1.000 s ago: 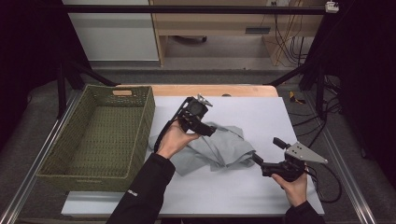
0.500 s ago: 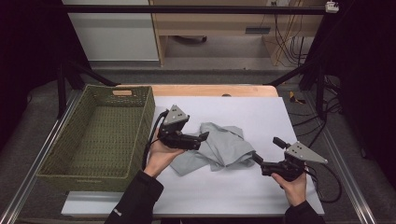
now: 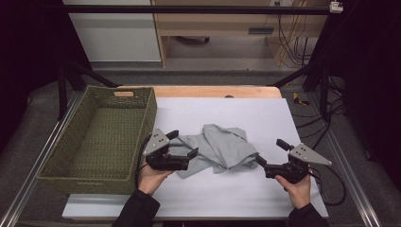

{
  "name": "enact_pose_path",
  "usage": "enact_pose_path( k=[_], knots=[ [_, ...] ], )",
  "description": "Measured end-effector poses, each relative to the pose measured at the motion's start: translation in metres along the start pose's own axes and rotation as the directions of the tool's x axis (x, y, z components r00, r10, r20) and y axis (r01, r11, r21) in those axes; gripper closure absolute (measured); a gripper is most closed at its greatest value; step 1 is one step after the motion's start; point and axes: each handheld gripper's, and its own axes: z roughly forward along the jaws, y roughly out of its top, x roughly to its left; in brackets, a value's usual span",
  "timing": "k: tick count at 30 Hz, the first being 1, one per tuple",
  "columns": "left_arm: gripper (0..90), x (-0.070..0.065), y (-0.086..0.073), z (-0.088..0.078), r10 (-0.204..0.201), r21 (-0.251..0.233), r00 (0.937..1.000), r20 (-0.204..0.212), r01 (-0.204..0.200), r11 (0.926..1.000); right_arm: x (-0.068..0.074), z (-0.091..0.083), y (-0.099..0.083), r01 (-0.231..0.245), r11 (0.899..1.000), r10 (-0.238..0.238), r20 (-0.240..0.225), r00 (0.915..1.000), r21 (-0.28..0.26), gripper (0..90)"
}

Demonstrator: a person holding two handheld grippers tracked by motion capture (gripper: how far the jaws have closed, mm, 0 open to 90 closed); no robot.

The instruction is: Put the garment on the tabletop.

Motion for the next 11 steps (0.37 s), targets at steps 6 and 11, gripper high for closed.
enact_pose_path(
  k=[6,11],
  knots=[
    [4.9,0.002,-0.011,-0.005,-0.019,-0.010,0.9998,-0.002,0.019,0.9998,-0.002,0.000,-0.001,-0.002,1.000,0.002,0.005,1.0000,0.004,0.8],
    [4.6,0.000,-0.015,-0.010,-0.010,-0.025,0.9999,-0.007,0.010,0.9996,-0.002,0.000,-0.001,-0.001,1.000,0.001,0.004,1.0000,0.005,0.8]
  ],
)
